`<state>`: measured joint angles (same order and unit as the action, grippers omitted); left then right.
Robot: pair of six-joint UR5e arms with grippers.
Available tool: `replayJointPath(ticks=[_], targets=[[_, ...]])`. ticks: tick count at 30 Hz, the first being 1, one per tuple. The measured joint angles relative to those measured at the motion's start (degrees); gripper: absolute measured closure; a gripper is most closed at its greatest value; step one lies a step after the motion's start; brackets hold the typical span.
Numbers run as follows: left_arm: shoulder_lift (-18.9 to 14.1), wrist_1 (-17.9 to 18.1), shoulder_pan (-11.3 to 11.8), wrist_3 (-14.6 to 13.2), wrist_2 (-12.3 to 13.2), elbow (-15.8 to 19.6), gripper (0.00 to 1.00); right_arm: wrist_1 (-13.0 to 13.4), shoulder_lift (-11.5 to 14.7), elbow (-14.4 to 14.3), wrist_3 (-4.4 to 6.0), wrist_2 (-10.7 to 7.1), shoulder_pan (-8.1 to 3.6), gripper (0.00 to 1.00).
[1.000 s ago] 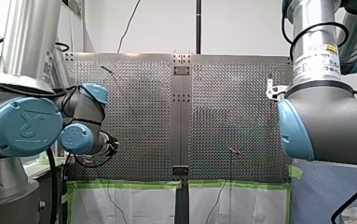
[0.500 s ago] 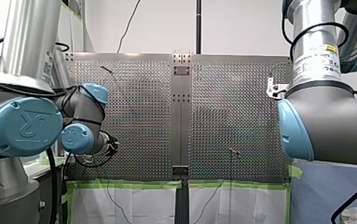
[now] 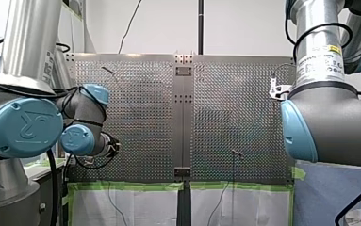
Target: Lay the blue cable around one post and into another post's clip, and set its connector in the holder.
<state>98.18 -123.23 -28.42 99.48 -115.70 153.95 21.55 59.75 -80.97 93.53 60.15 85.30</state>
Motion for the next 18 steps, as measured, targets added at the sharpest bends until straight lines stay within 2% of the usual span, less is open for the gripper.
replayJointPath(ticks=[7,8,9,11,12,14,15,17,18], targets=[[0.0,0.0,0.0,0.0,0.0,-0.1,0.19,0.2,-0.1,0.0,-0.16,0.05,0.06,1.0],[0.0,0.0,0.0,0.0,0.0,-0.1,0.19,0.2,-0.1,0.0,-0.19,0.06,0.08,0.91],[0.0,0.0,0.0,0.0,0.0,-0.1,0.19,0.2,-0.2,0.0,-0.22,0.09,0.11,0.91],[0.0,0.0,0.0,0.0,0.0,-0.1,0.19,0.2,-0.2,0.0,-0.24,0.17,0.14,0.65],[0.0,0.0,0.0,0.0,0.0,-0.2,0.19,0.2,-0.2,0.0,-0.25,0.28,0.16,0.65],[0.0,0.0,0.0,0.0,0.0,-0.2,0.19,0.2,-0.2,0.0,-0.3,0.5,0.19,0.47],[0.0,0.0,0.0,0.0,0.0,-0.2,0.19,0.2,-0.2,0.0,-0.34,0.66,0.19,0.47],[0.0,0.0,0.0,0.0,0.1,-0.3,0.19,0.2,-0.2,0.0,-0.39,0.81,0.21,0.36],[0.0,0.0,0.0,0.0,0.1,-0.3,0.19,0.2,-0.2,0.0,-0.4,0.89,0.23,0.36]])
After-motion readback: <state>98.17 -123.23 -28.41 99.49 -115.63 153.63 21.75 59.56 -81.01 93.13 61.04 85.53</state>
